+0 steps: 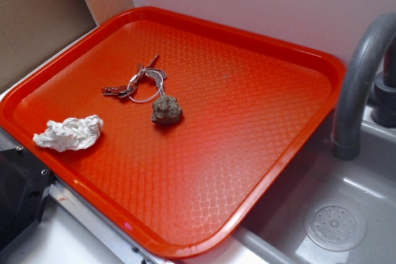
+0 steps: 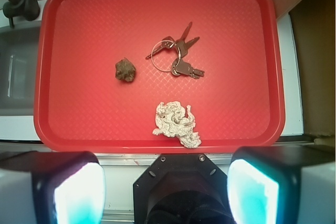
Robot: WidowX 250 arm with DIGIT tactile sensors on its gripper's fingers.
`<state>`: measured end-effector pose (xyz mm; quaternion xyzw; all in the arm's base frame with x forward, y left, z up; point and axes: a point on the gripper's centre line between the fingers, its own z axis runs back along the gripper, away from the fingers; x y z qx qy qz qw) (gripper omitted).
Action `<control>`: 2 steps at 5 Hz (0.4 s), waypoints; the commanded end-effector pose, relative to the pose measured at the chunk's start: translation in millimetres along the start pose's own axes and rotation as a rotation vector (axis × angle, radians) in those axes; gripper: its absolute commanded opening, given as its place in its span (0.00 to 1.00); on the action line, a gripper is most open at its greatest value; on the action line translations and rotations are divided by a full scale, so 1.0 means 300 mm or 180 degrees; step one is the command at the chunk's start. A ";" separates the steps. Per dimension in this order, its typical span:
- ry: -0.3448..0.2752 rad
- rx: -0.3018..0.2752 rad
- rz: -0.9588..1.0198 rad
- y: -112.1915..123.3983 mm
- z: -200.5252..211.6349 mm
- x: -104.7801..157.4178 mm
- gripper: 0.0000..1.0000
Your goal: Grab the rock.
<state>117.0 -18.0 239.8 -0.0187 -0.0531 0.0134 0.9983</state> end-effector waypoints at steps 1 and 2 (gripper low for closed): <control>-0.0067 -0.0112 0.0809 0.022 -0.054 0.053 1.00; -0.0138 -0.0203 0.1601 0.042 -0.113 0.098 1.00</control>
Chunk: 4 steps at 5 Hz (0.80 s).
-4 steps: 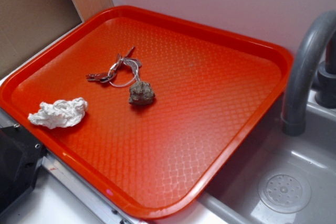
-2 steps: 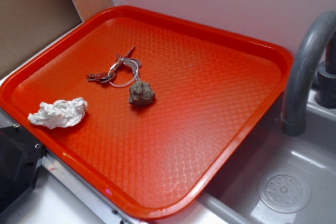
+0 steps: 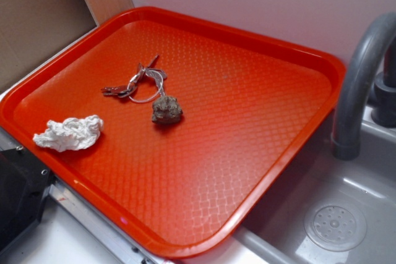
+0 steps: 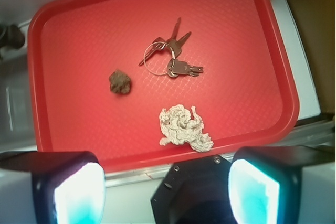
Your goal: Grab the rock.
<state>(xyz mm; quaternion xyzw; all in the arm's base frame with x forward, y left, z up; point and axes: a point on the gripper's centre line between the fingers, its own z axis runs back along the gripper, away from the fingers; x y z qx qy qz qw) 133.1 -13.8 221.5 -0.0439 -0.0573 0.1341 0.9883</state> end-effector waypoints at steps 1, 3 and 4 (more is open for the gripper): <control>0.0112 -0.0097 0.0658 -0.038 -0.159 0.117 1.00; 0.0005 -0.0003 0.0487 -0.154 -0.376 0.183 1.00; 0.0103 0.0068 0.0294 -0.207 -0.483 0.171 1.00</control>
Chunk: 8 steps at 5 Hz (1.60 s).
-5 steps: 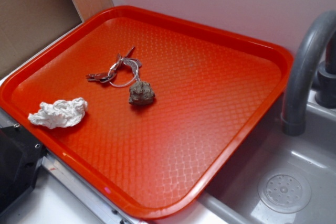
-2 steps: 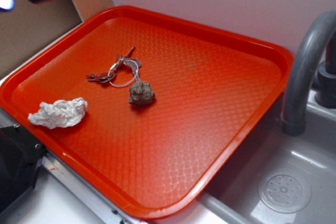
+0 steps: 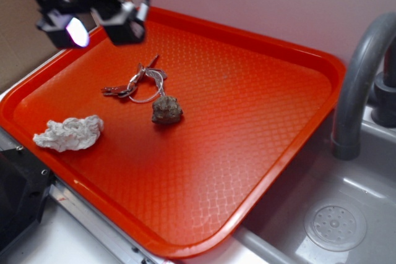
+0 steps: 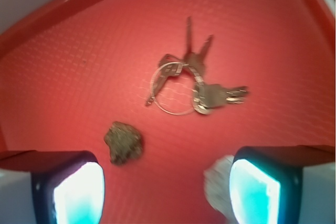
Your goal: Grab the rock.
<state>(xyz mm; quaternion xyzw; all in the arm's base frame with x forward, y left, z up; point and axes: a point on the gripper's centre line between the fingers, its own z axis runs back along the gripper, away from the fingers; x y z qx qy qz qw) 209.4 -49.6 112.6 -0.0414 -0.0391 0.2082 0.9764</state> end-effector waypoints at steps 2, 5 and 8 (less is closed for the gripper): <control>0.0123 0.0077 -0.0451 -0.126 -0.209 -0.041 1.00; 0.0197 0.0278 -0.0438 -0.122 -0.318 -0.045 0.00; 0.0379 0.0465 -0.0922 -0.039 -0.084 0.006 0.00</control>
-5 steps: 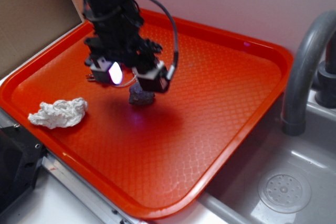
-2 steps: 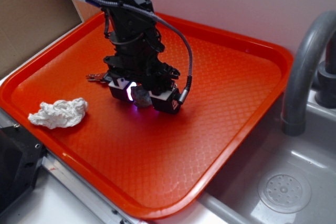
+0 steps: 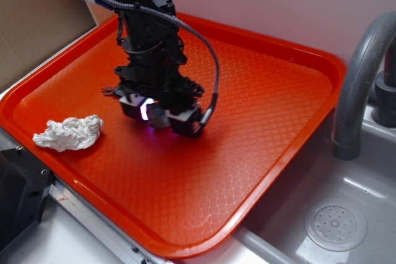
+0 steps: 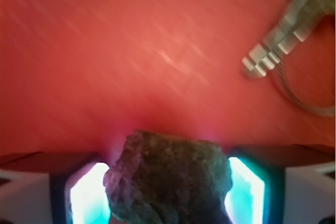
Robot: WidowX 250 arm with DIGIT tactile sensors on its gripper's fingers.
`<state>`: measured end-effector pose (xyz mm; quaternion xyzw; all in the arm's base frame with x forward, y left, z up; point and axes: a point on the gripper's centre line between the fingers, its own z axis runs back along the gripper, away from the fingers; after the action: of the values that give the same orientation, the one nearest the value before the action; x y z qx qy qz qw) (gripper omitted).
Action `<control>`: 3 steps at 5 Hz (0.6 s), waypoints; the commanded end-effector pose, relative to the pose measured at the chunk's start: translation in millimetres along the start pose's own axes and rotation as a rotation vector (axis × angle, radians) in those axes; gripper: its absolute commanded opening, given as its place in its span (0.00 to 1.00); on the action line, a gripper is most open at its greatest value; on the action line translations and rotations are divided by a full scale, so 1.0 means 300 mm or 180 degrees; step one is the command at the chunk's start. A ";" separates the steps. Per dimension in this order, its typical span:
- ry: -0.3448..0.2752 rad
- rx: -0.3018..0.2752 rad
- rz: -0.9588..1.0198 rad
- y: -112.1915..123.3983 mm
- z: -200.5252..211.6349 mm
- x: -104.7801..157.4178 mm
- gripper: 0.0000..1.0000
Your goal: Grab the rock.
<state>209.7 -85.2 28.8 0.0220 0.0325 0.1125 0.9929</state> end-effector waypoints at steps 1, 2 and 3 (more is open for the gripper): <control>-0.0071 -0.0087 -0.0399 0.148 0.323 0.037 0.00; -0.0282 -0.0063 -0.0360 0.197 0.448 0.008 0.00; -0.0562 -0.0168 -0.0181 0.255 0.575 -0.037 0.00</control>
<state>195.0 -23.4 192.4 0.0094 -0.0280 0.0758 0.9967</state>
